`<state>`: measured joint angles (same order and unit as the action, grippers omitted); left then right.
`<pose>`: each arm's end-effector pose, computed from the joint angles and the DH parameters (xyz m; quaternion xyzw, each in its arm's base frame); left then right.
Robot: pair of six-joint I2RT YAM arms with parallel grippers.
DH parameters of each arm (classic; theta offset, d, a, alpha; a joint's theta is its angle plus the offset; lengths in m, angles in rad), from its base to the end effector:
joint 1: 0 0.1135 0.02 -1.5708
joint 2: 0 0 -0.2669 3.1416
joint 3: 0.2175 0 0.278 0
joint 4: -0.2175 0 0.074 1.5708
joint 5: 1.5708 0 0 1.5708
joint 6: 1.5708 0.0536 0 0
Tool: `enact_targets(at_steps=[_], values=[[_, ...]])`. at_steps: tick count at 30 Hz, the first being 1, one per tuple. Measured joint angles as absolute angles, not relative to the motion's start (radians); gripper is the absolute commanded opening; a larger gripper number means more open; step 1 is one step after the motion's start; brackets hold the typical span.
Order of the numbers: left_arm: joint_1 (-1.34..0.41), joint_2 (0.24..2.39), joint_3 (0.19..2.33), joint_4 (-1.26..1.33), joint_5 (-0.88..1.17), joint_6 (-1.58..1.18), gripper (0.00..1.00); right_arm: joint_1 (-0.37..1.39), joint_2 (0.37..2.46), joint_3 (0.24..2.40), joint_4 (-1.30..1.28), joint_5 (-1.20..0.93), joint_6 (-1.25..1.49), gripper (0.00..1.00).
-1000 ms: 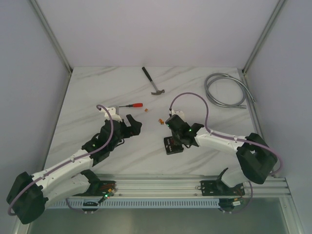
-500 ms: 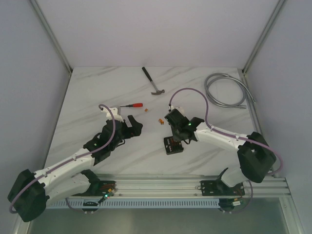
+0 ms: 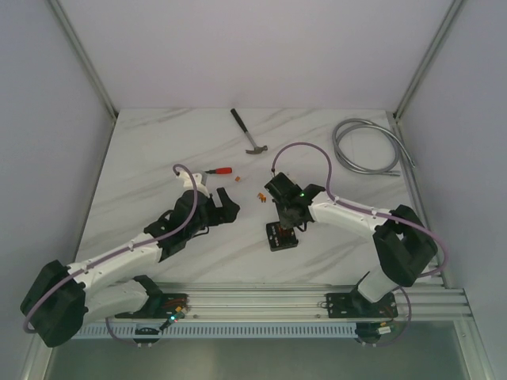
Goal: Snap on the fuse box
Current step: Install the fuse at the fuse box base.
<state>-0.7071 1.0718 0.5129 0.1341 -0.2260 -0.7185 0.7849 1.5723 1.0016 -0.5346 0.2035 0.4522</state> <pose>0.2125 -0.1658 0.2028 -0.0659 0.8346 -0.2806 0.4695 0.2468 0.2312 0.1712 -0.1372 0.9585 0.0525 0.2443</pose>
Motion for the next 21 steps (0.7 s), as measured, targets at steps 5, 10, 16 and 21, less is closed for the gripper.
enact_targets(at_steps=[5,10,16,21], values=[[-0.707,1.087,0.517,0.134,-0.199,-0.725,1.0,0.78,1.573,1.004,-0.538,0.193,0.452,0.08],[-0.707,1.093,0.519,0.135,-0.178,-0.731,1.0,0.778,1.574,1.006,-0.54,0.182,0.453,0.0],[-0.709,1.104,0.521,0.139,-0.151,-0.748,1.0,0.776,1.576,1.002,-0.536,0.175,0.453,0.0],[-0.722,1.123,0.521,0.147,-0.124,-0.771,0.97,0.775,1.552,0.967,-0.504,0.172,0.466,0.0]])
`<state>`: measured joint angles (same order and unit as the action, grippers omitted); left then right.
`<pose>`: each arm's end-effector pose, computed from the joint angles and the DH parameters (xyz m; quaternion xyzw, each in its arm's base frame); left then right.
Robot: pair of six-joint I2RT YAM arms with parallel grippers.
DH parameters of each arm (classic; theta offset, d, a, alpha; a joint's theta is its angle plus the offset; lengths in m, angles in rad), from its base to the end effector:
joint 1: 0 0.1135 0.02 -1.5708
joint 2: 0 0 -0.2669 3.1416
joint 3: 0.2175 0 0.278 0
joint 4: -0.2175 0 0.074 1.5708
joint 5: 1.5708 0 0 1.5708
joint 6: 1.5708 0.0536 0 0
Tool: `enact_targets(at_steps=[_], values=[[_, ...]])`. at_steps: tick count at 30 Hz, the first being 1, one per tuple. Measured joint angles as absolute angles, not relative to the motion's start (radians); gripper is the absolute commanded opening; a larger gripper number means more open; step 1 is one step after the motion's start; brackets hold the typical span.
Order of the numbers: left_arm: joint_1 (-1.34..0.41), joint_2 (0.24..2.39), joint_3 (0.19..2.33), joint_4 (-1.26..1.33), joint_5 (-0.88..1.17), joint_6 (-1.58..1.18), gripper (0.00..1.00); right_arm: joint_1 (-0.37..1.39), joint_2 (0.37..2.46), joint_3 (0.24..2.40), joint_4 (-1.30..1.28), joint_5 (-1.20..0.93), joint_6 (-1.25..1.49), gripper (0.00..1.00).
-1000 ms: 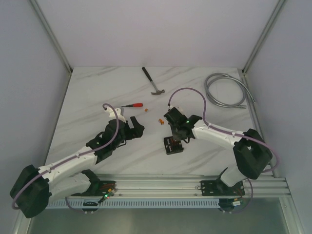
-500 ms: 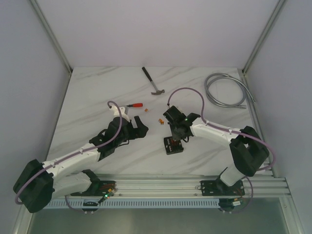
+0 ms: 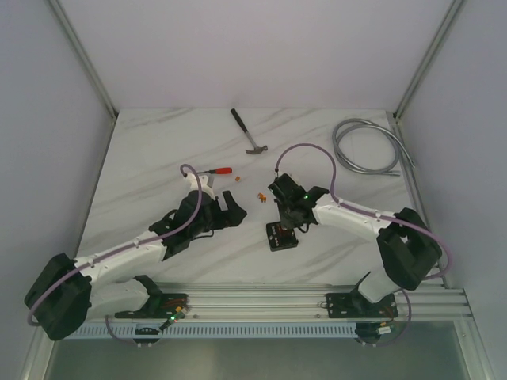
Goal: Snap on the fuse box
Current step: Install the fuse at the fuse box base.
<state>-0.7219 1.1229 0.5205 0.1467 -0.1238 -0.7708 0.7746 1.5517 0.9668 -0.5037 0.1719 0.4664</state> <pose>0.2117 -0.1776 0.1937 -0.0534 0.8459 -0.3200 0.4234 0.2445 0.2265 0.1681 -0.1282 0.9592 0.0705 0.2420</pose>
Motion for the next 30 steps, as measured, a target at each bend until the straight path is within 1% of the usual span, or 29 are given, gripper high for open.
enact_targets(at_steps=[4,11,13,18,30], values=[[-0.743,1.148,0.521,0.162,-0.102,-0.791,0.91,0.774,1.522,0.928,-0.475,0.168,0.477,0.0],[-0.792,1.234,0.54,0.193,-0.071,-0.824,0.74,0.776,1.498,0.92,-0.52,0.168,0.482,0.0],[-0.81,1.268,0.555,0.2,-0.063,-0.832,0.72,0.777,1.498,0.92,-0.525,0.168,0.482,0.0],[-0.844,1.319,0.579,0.211,-0.055,-0.846,0.72,0.777,1.509,0.922,-0.525,0.169,0.483,0.0],[-0.848,1.319,0.581,0.221,-0.084,-0.85,0.76,0.777,1.555,0.942,-0.543,0.178,0.479,0.0]])
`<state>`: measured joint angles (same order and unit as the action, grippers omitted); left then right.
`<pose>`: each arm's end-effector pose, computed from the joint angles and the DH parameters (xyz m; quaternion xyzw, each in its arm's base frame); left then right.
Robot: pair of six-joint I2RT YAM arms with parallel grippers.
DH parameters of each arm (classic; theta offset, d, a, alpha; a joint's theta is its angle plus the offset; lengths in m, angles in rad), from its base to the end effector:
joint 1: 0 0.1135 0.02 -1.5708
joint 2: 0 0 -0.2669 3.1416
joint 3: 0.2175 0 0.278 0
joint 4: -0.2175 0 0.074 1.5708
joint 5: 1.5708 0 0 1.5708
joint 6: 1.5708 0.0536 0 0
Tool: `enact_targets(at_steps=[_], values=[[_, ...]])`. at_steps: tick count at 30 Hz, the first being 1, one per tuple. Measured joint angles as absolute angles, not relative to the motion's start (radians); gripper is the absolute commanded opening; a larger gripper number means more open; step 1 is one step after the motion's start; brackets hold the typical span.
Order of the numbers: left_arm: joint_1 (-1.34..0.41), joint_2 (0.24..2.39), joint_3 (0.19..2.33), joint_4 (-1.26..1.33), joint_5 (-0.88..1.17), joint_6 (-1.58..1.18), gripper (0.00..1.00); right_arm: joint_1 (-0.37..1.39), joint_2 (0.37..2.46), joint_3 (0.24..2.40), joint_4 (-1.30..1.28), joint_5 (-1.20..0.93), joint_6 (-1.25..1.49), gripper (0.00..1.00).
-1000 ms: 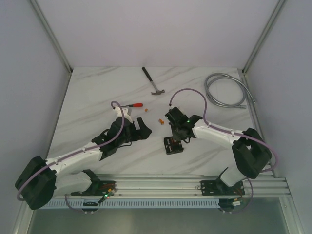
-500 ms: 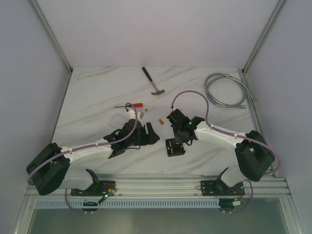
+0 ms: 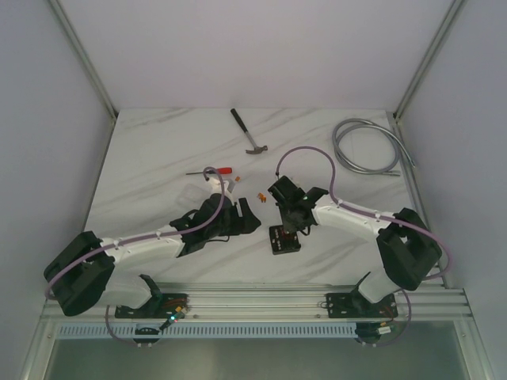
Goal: Snap on the fuse box
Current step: Install the fuse at the fuse box base.
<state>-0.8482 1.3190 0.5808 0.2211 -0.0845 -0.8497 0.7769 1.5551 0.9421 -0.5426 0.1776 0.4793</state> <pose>0.2054 -0.2261 0.1707 -0.0219 0.8636 -0.3529 0.3594 0.2373 0.2200 0.1573 -0.1264 0.9666 0.0504 0.2171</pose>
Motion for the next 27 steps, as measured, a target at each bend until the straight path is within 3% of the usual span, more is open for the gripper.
enact_targets(at_steps=[14,19,27], values=[[-0.803,1.176,0.546,0.183,-0.169,-0.847,0.81,0.835,1.573,1.001,-0.553,0.189,0.432,0.0],[-0.794,1.126,0.537,0.154,-0.203,-0.841,0.85,0.855,1.569,1.038,-0.552,0.176,0.421,0.07],[-0.783,1.11,0.535,0.126,-0.229,-0.836,0.92,0.857,1.502,1.071,-0.551,0.178,0.418,0.08]])
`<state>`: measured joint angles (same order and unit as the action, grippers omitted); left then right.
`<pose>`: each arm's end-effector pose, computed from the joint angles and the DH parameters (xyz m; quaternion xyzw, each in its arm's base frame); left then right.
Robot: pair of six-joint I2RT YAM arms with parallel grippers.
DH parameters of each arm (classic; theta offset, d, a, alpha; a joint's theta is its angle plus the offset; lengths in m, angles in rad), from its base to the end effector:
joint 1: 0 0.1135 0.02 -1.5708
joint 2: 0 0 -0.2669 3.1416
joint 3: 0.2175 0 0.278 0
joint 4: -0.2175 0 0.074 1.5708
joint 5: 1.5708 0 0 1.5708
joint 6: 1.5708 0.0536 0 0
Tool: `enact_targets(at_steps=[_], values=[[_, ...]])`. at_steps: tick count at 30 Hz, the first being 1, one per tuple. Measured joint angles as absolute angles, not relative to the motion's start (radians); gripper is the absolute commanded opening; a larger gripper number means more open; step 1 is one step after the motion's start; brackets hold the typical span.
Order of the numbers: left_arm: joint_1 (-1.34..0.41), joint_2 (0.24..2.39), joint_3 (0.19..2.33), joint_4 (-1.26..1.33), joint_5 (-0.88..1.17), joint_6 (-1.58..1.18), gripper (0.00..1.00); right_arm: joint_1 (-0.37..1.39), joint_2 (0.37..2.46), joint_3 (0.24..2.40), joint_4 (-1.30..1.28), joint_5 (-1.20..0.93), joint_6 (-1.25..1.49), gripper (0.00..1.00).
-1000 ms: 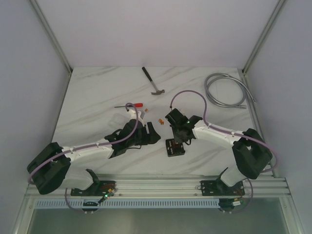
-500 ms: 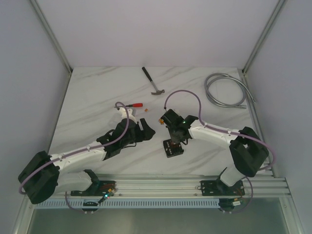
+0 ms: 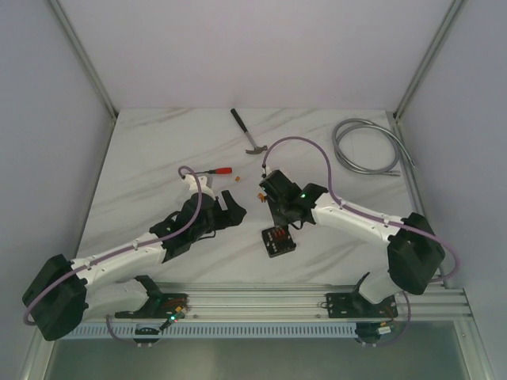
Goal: Snap on the fuse box
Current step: Install the fuse at the fuse box base, then pick up the fuse from the center of the board.
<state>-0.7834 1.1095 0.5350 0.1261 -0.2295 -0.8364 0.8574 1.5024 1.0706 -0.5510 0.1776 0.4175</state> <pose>0.2037 -0.1857 0.2006 -0.0832 0.8391 -0.3161 0.4348 0.2321 0.2537 0.2152 -0.1829 0.9360 0.1036 0.2825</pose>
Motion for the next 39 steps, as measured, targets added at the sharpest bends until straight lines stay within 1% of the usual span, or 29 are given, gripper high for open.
enact_targets(at_steps=[4,10,16,24,31,39], values=[[-0.776,1.11,0.534,0.117,-0.231,-0.833,0.95,0.857,1.512,1.071,-0.555,0.178,0.417,0.13],[-0.743,1.106,0.517,0.109,-0.235,-0.825,0.98,0.857,1.534,1.072,-0.537,0.181,0.403,0.33],[-0.694,1.086,0.491,0.107,-0.236,-0.817,1.0,0.854,1.639,1.143,-0.498,0.192,0.356,0.42],[-0.657,1.073,0.472,0.103,-0.229,-0.814,1.0,0.809,1.807,1.279,-0.424,0.213,0.313,0.42],[-0.651,1.073,0.472,0.103,-0.222,-0.81,1.0,0.754,1.932,1.363,-0.388,0.215,0.327,0.43],[-0.647,1.073,0.472,0.103,-0.221,-0.81,1.0,0.737,2.013,1.421,-0.375,0.221,0.369,0.43]])
